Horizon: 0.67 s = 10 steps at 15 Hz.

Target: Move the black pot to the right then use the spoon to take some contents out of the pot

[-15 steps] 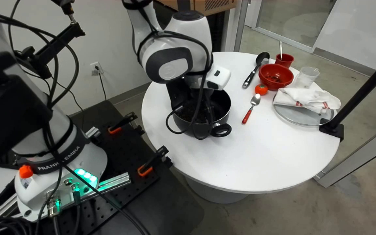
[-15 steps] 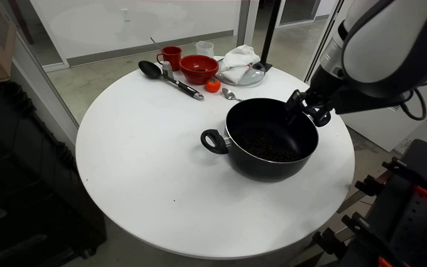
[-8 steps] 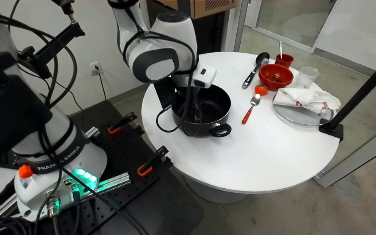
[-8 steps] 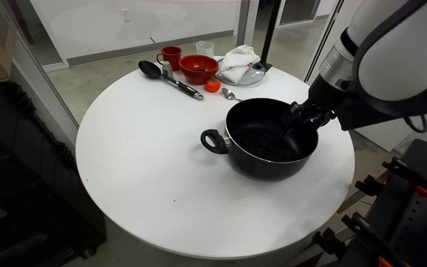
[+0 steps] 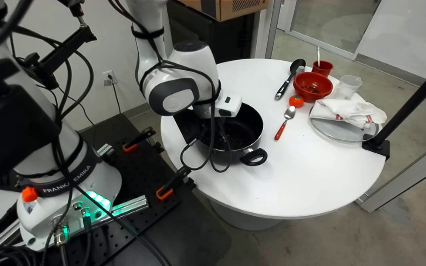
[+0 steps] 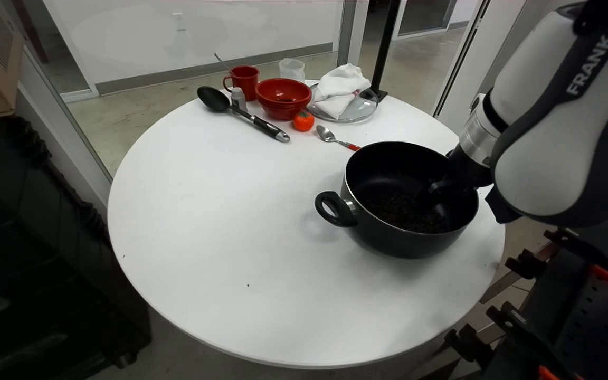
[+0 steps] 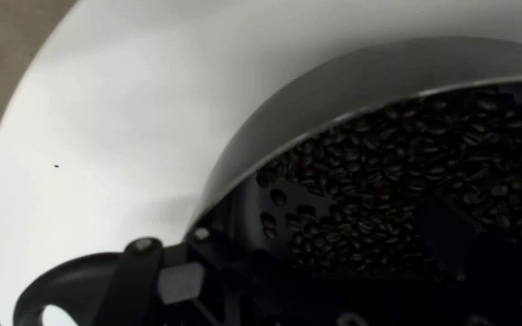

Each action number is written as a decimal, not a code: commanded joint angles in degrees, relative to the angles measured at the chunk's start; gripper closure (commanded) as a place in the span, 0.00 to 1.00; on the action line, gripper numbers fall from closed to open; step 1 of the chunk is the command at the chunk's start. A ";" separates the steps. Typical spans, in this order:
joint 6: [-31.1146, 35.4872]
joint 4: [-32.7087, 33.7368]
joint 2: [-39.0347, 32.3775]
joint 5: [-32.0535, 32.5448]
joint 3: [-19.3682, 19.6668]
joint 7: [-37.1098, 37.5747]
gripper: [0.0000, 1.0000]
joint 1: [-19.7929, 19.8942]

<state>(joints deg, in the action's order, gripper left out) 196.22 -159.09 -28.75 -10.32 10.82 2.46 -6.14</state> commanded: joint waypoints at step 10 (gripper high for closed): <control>1.65 0.69 -4.23 -2.11 7.65 -5.17 0.00 -8.94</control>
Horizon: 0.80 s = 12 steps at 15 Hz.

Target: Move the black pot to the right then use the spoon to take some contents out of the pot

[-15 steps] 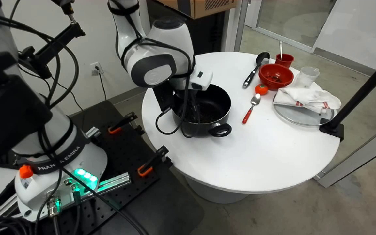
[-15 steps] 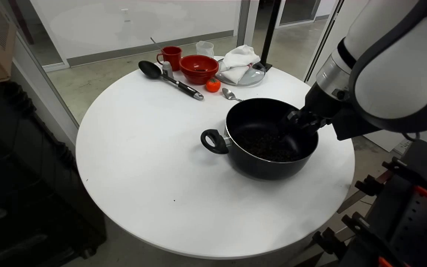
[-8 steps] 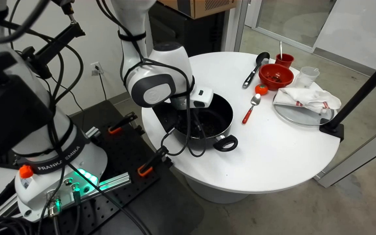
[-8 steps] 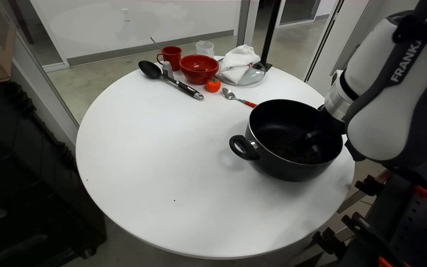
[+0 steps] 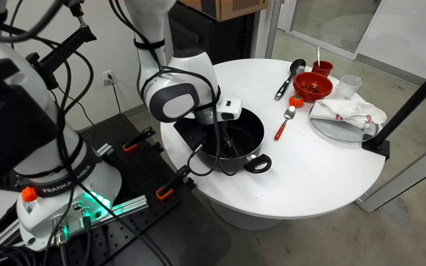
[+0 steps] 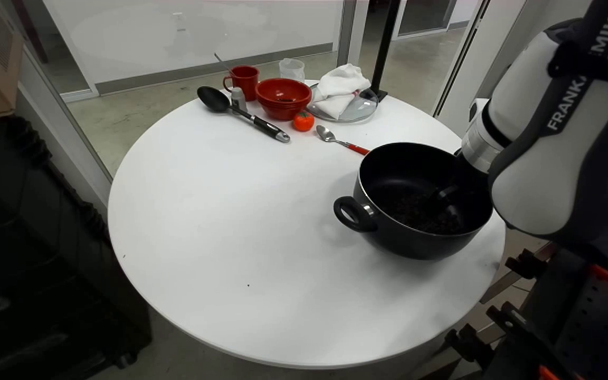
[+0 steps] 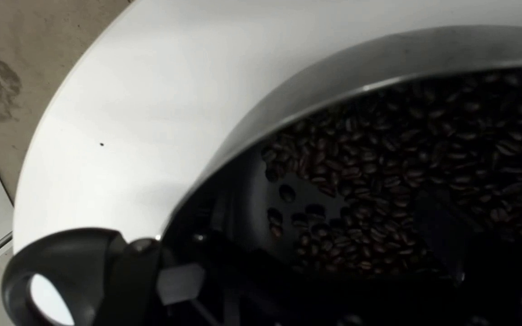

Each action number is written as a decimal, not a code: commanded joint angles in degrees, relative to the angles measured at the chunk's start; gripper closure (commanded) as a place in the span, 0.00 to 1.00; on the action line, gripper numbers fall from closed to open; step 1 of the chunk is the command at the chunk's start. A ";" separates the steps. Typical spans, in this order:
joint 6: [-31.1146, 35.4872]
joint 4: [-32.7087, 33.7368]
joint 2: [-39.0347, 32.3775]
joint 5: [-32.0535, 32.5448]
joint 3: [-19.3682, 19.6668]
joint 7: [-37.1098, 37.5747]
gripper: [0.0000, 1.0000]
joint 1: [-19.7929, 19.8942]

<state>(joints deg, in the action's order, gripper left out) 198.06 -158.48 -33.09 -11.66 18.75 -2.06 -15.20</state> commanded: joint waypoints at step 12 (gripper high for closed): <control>-17.05 4.46 15.81 -0.60 1.77 5.89 0.00 -2.51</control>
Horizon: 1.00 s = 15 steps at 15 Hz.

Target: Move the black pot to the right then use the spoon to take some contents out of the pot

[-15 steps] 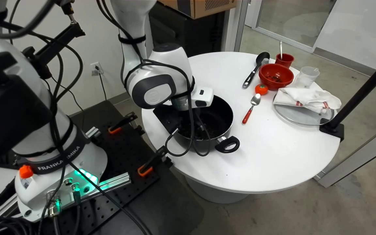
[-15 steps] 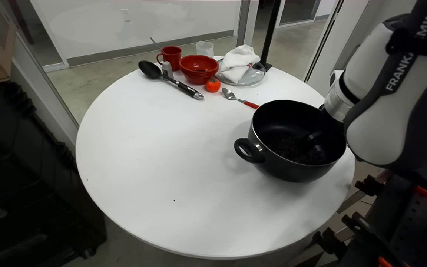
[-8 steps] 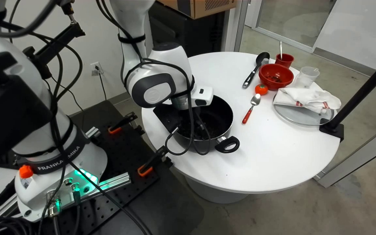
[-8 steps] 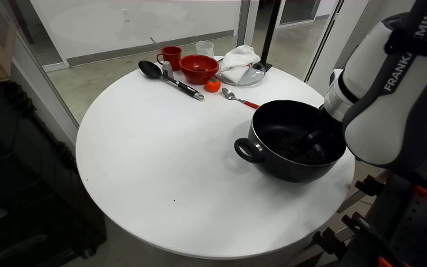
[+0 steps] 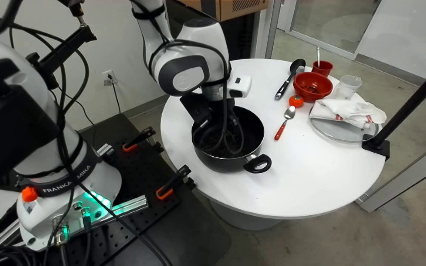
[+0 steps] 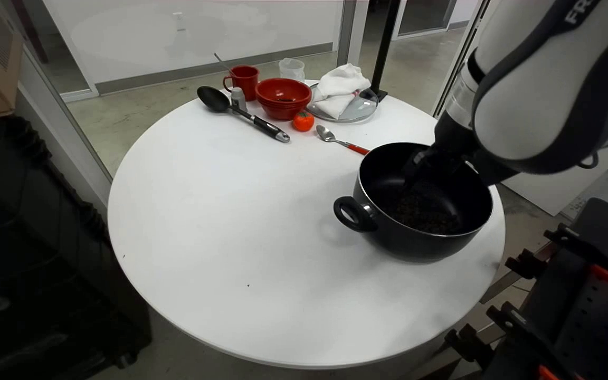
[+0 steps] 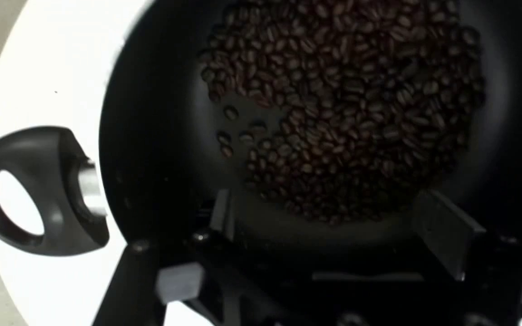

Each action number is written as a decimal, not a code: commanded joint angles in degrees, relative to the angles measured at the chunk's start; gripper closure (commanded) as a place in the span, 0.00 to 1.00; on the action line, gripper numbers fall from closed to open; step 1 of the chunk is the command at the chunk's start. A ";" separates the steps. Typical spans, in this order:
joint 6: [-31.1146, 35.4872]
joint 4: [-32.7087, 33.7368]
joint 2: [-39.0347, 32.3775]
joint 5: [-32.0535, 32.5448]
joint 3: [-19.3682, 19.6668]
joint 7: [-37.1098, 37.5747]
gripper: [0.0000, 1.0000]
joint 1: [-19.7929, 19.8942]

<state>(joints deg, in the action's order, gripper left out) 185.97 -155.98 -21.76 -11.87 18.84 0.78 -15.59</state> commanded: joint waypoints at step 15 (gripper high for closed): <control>-7.06 23.82 -7.11 0.06 17.69 9.55 0.00 -17.18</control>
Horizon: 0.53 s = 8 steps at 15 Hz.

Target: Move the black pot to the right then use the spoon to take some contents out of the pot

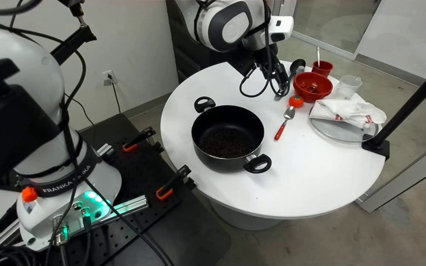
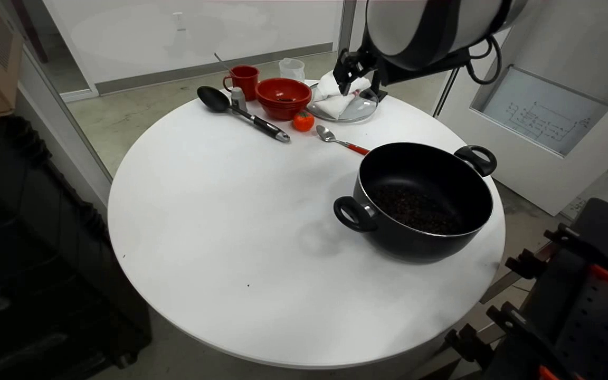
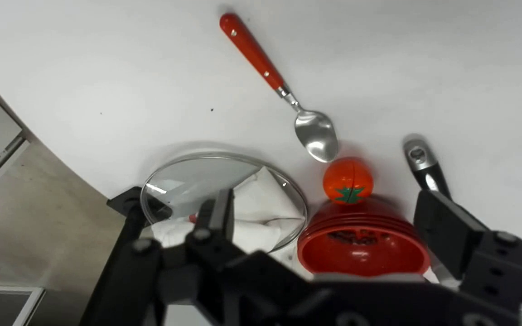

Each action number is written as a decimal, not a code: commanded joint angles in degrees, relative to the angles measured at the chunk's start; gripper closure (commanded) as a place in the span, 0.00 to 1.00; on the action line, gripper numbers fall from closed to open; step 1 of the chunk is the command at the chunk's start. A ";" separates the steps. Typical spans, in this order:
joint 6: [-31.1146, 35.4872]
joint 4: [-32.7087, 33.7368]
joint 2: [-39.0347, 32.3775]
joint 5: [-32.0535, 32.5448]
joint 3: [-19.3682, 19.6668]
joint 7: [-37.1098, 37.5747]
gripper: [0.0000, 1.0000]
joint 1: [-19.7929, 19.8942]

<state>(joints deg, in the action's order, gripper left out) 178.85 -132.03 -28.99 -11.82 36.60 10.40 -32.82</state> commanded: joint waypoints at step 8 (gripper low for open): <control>-14.38 2.68 -0.99 13.59 -0.42 0.52 0.00 4.03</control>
<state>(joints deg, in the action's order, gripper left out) 170.77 -128.27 -32.38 -4.70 37.77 12.41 -32.11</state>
